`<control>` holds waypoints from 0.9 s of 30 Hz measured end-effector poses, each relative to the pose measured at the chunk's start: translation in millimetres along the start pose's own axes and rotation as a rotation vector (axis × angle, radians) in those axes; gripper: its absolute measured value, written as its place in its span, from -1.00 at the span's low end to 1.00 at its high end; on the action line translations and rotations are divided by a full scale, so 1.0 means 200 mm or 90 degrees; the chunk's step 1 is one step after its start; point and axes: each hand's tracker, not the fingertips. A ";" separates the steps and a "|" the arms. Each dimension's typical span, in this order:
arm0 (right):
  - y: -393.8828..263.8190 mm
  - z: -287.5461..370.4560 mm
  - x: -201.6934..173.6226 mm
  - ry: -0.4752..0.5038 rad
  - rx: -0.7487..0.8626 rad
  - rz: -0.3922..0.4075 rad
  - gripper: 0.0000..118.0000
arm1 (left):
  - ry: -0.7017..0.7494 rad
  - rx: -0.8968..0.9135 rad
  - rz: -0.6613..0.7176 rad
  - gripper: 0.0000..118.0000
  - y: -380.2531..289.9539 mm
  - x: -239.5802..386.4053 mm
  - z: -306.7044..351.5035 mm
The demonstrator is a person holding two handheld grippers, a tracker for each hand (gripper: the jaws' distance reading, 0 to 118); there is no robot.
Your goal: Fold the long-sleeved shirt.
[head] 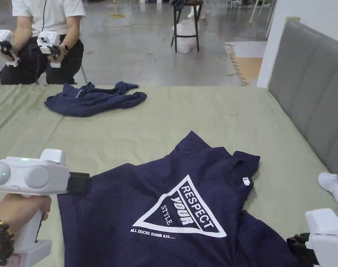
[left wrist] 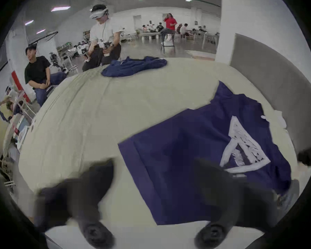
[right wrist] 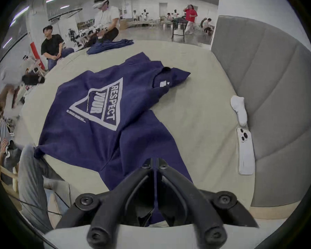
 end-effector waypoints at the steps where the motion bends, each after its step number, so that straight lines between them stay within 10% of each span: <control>1: 0.00 -0.03 -0.01 0.004 -0.007 -0.004 -0.98 | 0.019 -0.008 -0.006 0.86 0.06 -0.04 -0.07; 12: 0.28 -0.31 0.04 0.012 -0.036 -0.007 -0.98 | 0.046 -0.106 0.044 0.39 -0.02 -0.07 -0.76; 13: 0.36 -0.33 0.05 0.009 -0.024 0.001 -0.98 | 0.020 -0.128 0.060 0.04 -0.01 -0.08 -0.71; 14: 0.46 -0.34 0.07 0.005 -0.009 0.008 -0.98 | -0.043 -0.118 0.069 -0.82 0.00 -0.07 -0.65; 17: 0.79 -0.41 0.10 0.020 0.040 0.027 -0.92 | 0.007 -0.089 -0.005 -0.84 -0.01 -0.05 -0.56; 22: 1.37 -0.70 0.13 0.029 0.043 0.061 0.22 | 0.003 -0.084 -0.014 -0.84 -0.07 -0.01 -0.56; 27: 1.66 -1.16 0.11 0.063 -0.063 0.051 0.26 | 0.035 -0.084 -0.065 -0.84 -0.13 0.07 -0.64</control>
